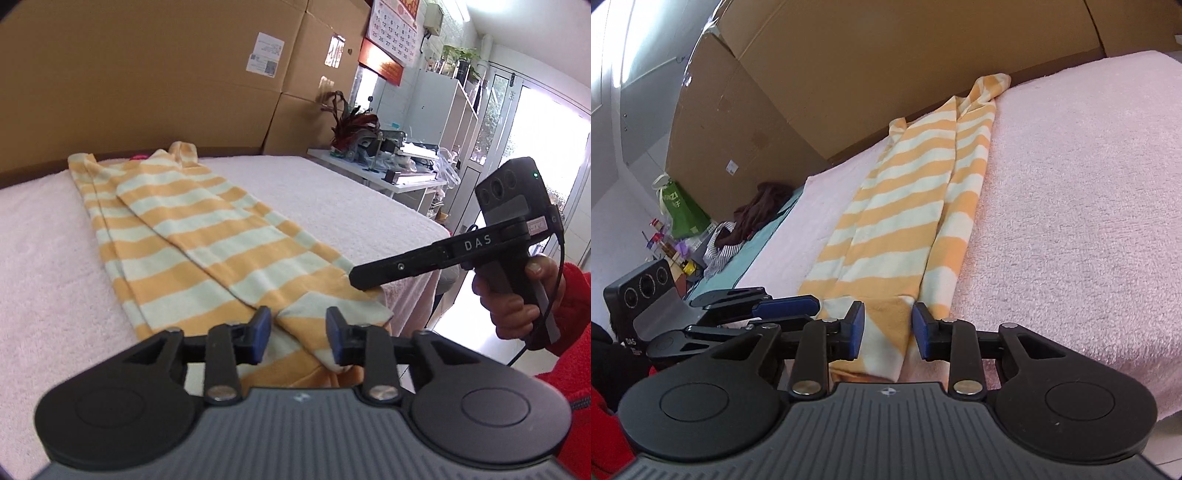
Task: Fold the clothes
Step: 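Lay the corner onto the shirt and open the left gripper, then grasp the hem end of the striped strip with the right gripper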
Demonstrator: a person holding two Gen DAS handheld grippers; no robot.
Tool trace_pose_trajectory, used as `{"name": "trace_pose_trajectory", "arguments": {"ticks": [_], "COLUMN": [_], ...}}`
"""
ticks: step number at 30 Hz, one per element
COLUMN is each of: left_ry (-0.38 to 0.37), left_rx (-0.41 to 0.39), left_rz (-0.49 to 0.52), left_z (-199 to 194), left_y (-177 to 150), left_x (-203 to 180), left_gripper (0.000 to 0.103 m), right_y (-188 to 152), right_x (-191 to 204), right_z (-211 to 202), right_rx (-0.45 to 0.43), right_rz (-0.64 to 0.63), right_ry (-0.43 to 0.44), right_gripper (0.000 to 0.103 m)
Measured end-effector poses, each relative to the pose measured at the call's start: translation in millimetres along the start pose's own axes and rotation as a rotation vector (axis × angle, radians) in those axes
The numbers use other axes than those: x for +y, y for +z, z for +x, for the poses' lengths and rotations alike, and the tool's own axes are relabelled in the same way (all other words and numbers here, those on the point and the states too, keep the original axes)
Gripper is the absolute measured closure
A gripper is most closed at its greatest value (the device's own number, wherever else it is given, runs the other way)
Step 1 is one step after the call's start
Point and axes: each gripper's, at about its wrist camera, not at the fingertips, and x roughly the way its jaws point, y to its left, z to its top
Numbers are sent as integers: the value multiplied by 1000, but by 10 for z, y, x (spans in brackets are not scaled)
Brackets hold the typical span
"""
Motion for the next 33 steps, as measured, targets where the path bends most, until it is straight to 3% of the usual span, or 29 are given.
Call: {"name": "trace_pose_trajectory", "arguments": {"ticks": [5,8,11,17,19,22,29,31,32,33], "left_ry": [-8,-16,-4,-51,-60,-43,-35,-33,-32,-35], "left_rx": [0,-7,-5,-28,-20,18,4,10,10,9], "left_rz": [-39,-78,-63,5,5,-17,-38,-42,-42,-44], "left_z": [64,92,64,-152,-135,-16,-15,21,34,45], "left_y": [4,-4,22,41,9,-41,-17,-9,-8,-3], "left_x": [44,81,39,-141,-153,-123,-74,-68,-72,-74], "left_gripper": [69,70,74,66,60,60,57,57,57,57], "right_y": [-19,-10,2,-23,-82,-191,-207,-202,-201,-197], "right_x": [4,-3,15,230,253,210,146,127,109,100], "right_z": [71,83,36,-275,-308,-242,-172,-140,-127,-144], "right_rx": [-20,-21,-25,-21,-6,15,18,17,15,5], "right_rz": [0,-13,-28,-124,-142,-142,-99,-87,-70,-60], "right_ry": [0,-19,-14,27,7,-52,-40,-35,-30,-21], "right_gripper": [72,92,97,97,97,96,75,78,90,93]}}
